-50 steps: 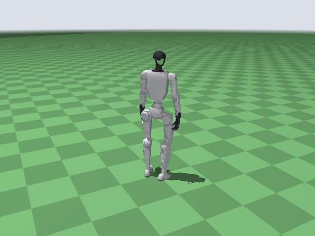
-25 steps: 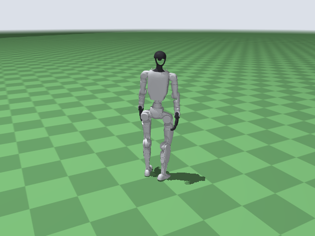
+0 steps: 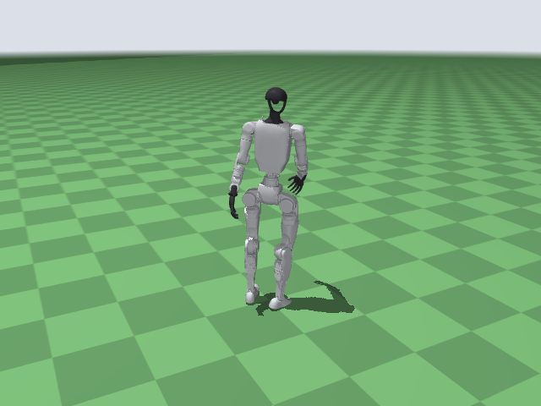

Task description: In place motions

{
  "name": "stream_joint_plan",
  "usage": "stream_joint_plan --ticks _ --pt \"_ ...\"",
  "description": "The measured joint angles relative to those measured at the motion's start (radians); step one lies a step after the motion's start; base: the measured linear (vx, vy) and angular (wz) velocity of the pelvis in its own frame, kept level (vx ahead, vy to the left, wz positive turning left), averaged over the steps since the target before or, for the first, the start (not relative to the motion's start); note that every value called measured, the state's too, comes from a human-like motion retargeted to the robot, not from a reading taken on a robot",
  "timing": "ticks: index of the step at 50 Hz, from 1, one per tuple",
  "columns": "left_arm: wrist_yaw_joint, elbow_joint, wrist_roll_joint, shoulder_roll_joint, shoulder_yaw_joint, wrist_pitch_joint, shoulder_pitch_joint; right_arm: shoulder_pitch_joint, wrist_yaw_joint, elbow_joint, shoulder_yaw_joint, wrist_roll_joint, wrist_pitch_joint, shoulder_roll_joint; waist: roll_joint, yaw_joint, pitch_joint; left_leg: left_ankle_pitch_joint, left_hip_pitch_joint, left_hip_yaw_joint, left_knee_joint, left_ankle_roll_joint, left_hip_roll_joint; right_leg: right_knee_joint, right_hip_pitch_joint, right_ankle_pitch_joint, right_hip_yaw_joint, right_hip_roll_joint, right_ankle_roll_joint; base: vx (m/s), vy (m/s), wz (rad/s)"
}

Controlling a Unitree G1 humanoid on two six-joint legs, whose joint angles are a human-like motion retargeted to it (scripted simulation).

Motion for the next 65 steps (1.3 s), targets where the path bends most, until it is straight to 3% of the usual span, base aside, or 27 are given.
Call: stream_joint_plan --ticks 7,11,15,20,25,28,32,35,39,45,48,52,57,62,65 --pt "-0.097 -0.129 0.046 -0.018 -0.245 -0.001 -0.426 0.296 0.070 0.419 -0.148 -0.122 0.174 -0.053 -0.010 0.008 0.014 0.014 -0.003 -0.043 0.006 0.009 -0.013 0.001 0.033 -0.015 -0.036 -0.007 0.005 0.06 0.01 0.22" --pt "-0.135 -0.304 0.111 -0.052 -0.268 -0.036 -0.616 0.428 0.096 0.698 -0.294 -0.116 0.312 -0.119 -0.007 0.002 0.032 0.022 -0.017 -0.072 0.010 0.011 -0.021 0.011 0.042 -0.030 -0.063 -0.015 0.010 -0.01 0.02 0.34" --pt "-0.132 -0.497 0.076 -0.085 -0.273 -0.104 -0.729 0.628 0.075 0.730 -0.390 0.021 0.373 -0.180 -0.004 -0.002 0.039 0.026 -0.032 -0.092 0.012 0.012 -0.028 0.020 0.040 -0.039 -0.075 -0.022 0.013 0.01 0.00 0.05" --pt "-0.101 -0.701 0.017 -0.073 -0.298 -0.179 -0.738 0.759 -0.063 0.730 -0.483 0.151 0.327 -0.185 -0.008 -0.010 0.052 0.019 -0.028 -0.094 0.011 0.013 -0.032 0.022 0.043 -0.040 -0.072 -0.025 0.013 -0.01 -0.01 -0.03" --pt "-0.062 -0.715 0.031 -0.053 -0.327 -0.214 -0.638 0.737 -0.102 0.730 -0.459 0.246 0.312 -0.158 -0.002 0.017 0.042 0.002 -0.015 -0.077 0.009 0.015 -0.027 0.022 0.035 -0.033 -0.041 -0.017 0.010 0.02 0.02 -0.31" --pt "-0.081 -0.616 0.077 -0.045 -0.326 -0.184 -0.535 0.631 -0.104 0.730 -0.418 0.249 0.301 -0.128 0.009 0.021 0.029 -0.009 -0.006 -0.062 0.005 0.015 -0.019 0.018 0.029 -0.027 -0.026 -0.007 0.007 0.02 0.03 -0.30" --pt "-0.079 -0.327 0.185 -0.037 -0.259 -0.113 -0.412 0.412 -0.120 0.717 -0.308 0.242 0.240 -0.076 0.020 0.014 0.021 -0.020 0.013 -0.031 -0.002 0.013 -0.007 0.010 0.026 -0.016 -0.002 0.006 0.000 -0.02 0.03 -0.33" --pt "-0.057 -0.061 0.223 -0.028 -0.188 -0.001 -0.327 0.267 -0.082 0.597 -0.205 0.237 0.209 -0.024 0.021 0.018 0.025 -0.030 0.033 -0.005 -0.005 0.010 0.000 0.004 0.026 -0.007 0.018 0.013 -0.005 -0.03 -0.01 -0.35" --pt "-0.095 0.000 0.187 -0.013 -0.093 0.146 -0.072 0.074 0.015 0.408 -0.120 0.224 0.154 0.045 0.018 0.024 0.027 -0.044 0.041 0.018 -0.002 0.002 0.009 0.003 0.011 0.003 0.042 0.016 -0.009 -0.05 -0.05 -0.29" --pt "-0.147 0.000 0.222 -0.007 0.032 0.069 0.214 -0.133 0.100 0.148 -0.063 0.217 0.077 0.097 0.026 0.033 0.027 -0.050 0.035 0.033 0.001 -0.007 0.021 0.008 -0.007 0.008 0.052 0.020 -0.008 -0.05 -0.01 -0.08" --pt "-0.123 0.000 0.203 -0.009 0.065 0.100 0.275 -0.178 0.098 0.055 -0.047 0.185 0.058 0.094 0.024 0.028 0.023 -0.044 0.029 0.026 0.002 -0.011 0.022 0.007 -0.005 0.005 0.035 0.017 -0.007 -0.03 -0.02 0.28" --pt "-0.127 0.000 0.163 -0.014 0.108 0.124 0.255 -0.169 0.068 -0.015 -0.016 0.126 0.029 0.073 0.016 0.024 0.018 -0.035 0.023 0.016 0.001 -0.013 0.019 0.004 0.002 0.002 0.013 0.013 -0.006 0.01 -0.01 0.27" --pt "-0.091 0.000 0.109 -0.012 0.062 0.080 0.097 -0.047 0.005 0.026 0.018 0.044 0.021 0.042 0.007 0.020 0.003 -0.026 0.018 0.003 0.002 -0.011 0.013 0.003 0.011 -0.002 -0.005 0.008 -0.004 0.06 0.01 0.18" --pt "-0.010 -0.003 0.018 -0.010 -0.095 0.054 -0.149 0.113 -0.037 0.313 -0.009 -0.012 0.066 0.031 -0.002 0.011 -0.014 -0.016 0.016 -0.010 0.000 -0.006 0.007 -0.001 0.020 -0.004 -0.018 0.007 -0.002 0.08 0.02 0.11" --pt "-0.053 -0.048 0.001 -0.014 -0.223 0.059 -0.317 0.208 -0.106 0.540 -0.059 0.015 0.105 0.007 -0.002 0.005 -0.022 -0.011 0.011 -0.017 0.000 -0.003 0.004 -0.002 0.022 -0.006 -0.021 0.006 0.000 0.00 0.00 0.00"
